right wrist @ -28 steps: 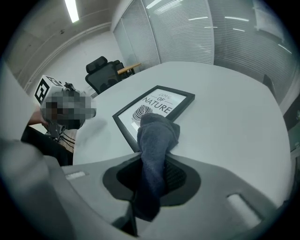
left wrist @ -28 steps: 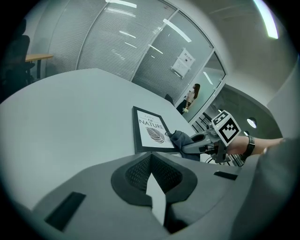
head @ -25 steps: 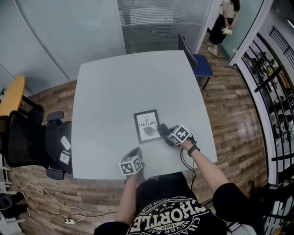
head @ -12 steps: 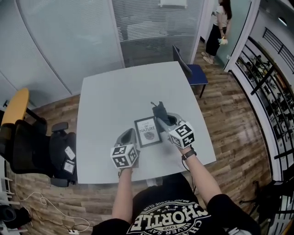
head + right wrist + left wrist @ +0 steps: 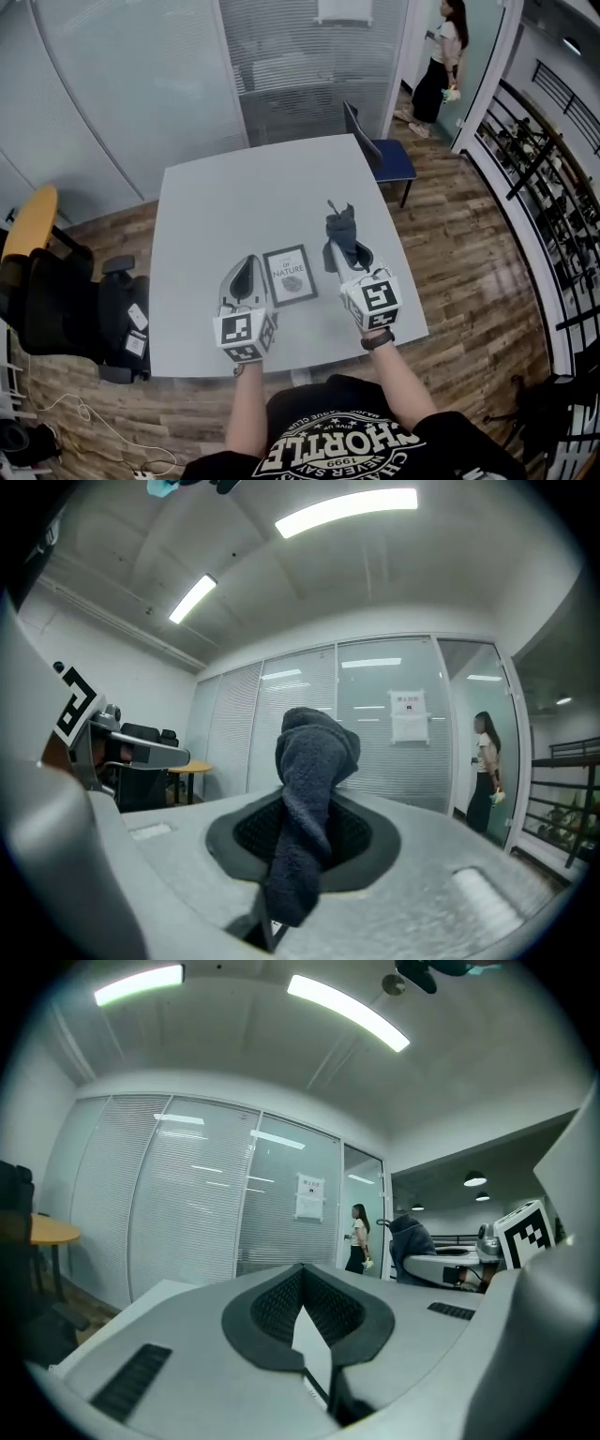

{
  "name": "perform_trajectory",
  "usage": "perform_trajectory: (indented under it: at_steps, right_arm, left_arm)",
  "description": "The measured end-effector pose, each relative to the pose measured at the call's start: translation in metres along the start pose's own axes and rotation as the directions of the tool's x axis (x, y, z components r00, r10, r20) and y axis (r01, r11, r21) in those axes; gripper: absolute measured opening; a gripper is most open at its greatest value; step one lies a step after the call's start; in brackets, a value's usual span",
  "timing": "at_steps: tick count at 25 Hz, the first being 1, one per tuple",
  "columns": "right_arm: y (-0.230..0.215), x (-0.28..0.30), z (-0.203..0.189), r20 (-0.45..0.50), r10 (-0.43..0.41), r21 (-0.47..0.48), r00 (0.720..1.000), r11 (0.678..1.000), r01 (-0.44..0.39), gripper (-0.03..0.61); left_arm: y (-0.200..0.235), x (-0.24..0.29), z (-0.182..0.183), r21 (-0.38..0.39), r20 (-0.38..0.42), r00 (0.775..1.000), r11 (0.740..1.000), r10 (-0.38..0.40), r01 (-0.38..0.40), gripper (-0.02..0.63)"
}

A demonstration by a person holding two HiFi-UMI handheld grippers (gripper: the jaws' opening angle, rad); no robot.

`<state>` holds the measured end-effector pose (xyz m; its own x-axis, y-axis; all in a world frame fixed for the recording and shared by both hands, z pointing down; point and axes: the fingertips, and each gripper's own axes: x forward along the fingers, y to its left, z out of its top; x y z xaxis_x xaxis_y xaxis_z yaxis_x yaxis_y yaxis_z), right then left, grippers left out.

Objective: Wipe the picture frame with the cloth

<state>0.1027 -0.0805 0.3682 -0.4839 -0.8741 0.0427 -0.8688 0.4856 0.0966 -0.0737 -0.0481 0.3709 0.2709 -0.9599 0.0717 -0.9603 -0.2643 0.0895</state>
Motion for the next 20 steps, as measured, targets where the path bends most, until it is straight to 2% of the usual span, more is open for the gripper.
perform_trajectory:
  at_steps: [6, 16, 20]
  right_arm:
    - [-0.015, -0.018, 0.006, -0.010, 0.027, 0.000, 1.000, 1.000, -0.027, 0.077]
    - [-0.037, -0.038, -0.001, -0.012, 0.065, 0.036, 0.998, 0.997, -0.064, 0.077]
    - [-0.048, -0.052, -0.009, -0.015, 0.060, 0.036, 0.998, 0.998, -0.060, 0.077]
  left_arm:
    - [-0.032, 0.004, -0.002, -0.015, -0.024, 0.999, 0.999, 0.048, -0.048, -0.003]
    - [-0.065, -0.004, -0.008, -0.002, -0.049, 0.997, 0.998, 0.059, -0.059, -0.003]
    - [-0.083, -0.008, -0.021, 0.003, -0.074, 0.996, 0.998, 0.057, -0.057, -0.003]
